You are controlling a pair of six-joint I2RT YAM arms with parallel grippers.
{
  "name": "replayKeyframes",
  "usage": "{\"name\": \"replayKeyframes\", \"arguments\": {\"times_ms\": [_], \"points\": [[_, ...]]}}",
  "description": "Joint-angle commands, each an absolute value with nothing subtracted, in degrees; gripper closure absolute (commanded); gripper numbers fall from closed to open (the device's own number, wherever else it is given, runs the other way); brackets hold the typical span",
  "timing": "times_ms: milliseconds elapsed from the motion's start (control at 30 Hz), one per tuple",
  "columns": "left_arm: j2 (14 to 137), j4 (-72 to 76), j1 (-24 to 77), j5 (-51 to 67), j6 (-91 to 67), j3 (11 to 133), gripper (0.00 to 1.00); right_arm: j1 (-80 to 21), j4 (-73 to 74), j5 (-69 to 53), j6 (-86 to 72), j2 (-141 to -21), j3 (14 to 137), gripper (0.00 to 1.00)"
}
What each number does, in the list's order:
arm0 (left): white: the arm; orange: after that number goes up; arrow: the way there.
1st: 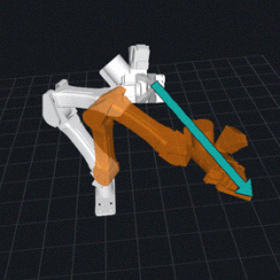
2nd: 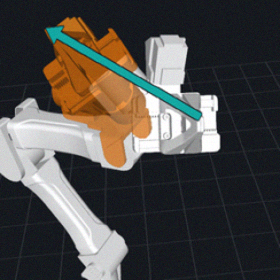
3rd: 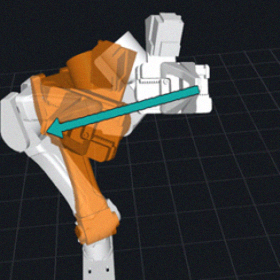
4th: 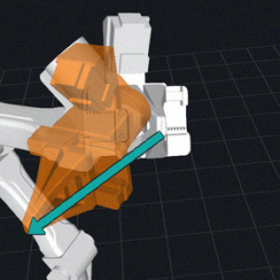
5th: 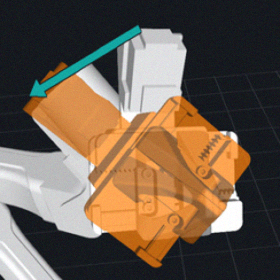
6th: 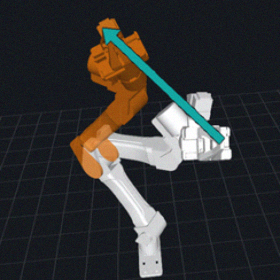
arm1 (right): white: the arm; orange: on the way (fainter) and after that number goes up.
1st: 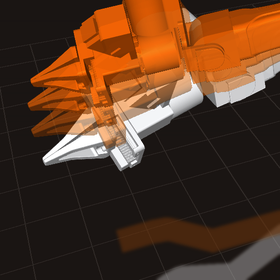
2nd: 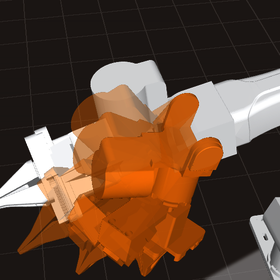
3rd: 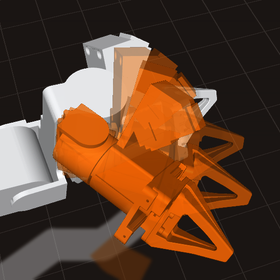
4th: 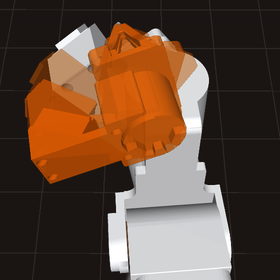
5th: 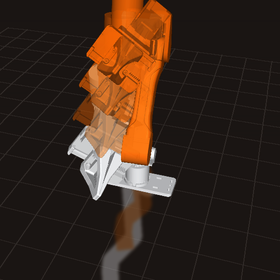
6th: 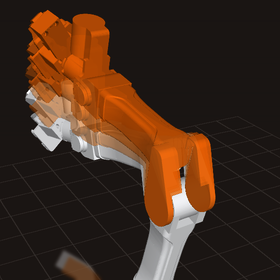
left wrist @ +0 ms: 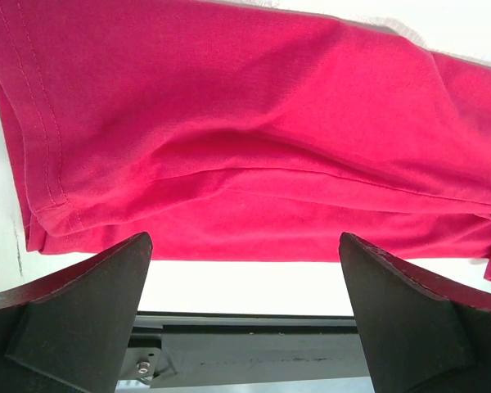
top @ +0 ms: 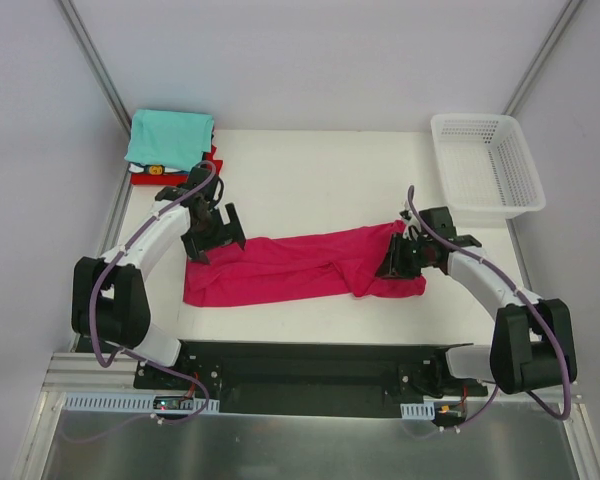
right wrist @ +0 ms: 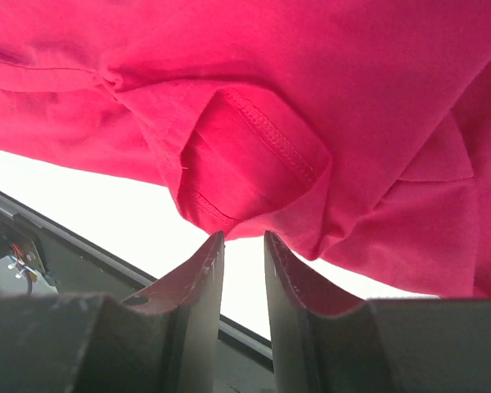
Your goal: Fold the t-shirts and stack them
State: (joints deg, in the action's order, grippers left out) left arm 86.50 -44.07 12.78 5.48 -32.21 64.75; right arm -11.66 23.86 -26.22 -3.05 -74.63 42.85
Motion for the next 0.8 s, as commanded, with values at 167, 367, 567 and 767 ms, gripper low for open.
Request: {"name": "replayKeyframes", "arguments": {"times_ms": [167,367,567,767], "points": [[83.76,-45.62,13.18,4.40,-32.08,63.54,0.01,-9.84,23.38,-24.35,-3.87,-75.58,44.12,0.69],[84.20,-45.62,13.18,4.39,-31.99,63.81,0.01,-7.56,23.64,-22.94,-2.37,-78.56,46.05,0.69],[84.46,-45.61,13.18,4.22,-31.55,64.07,0.01,-5.36,20.57,-24.08,-2.02,-82.26,44.91,0.69],[84.64,-45.88,13.10,3.69,-31.20,64.42,0.01,-5.19,17.41,-27.15,-3.25,-85.34,43.86,0.68]]}}
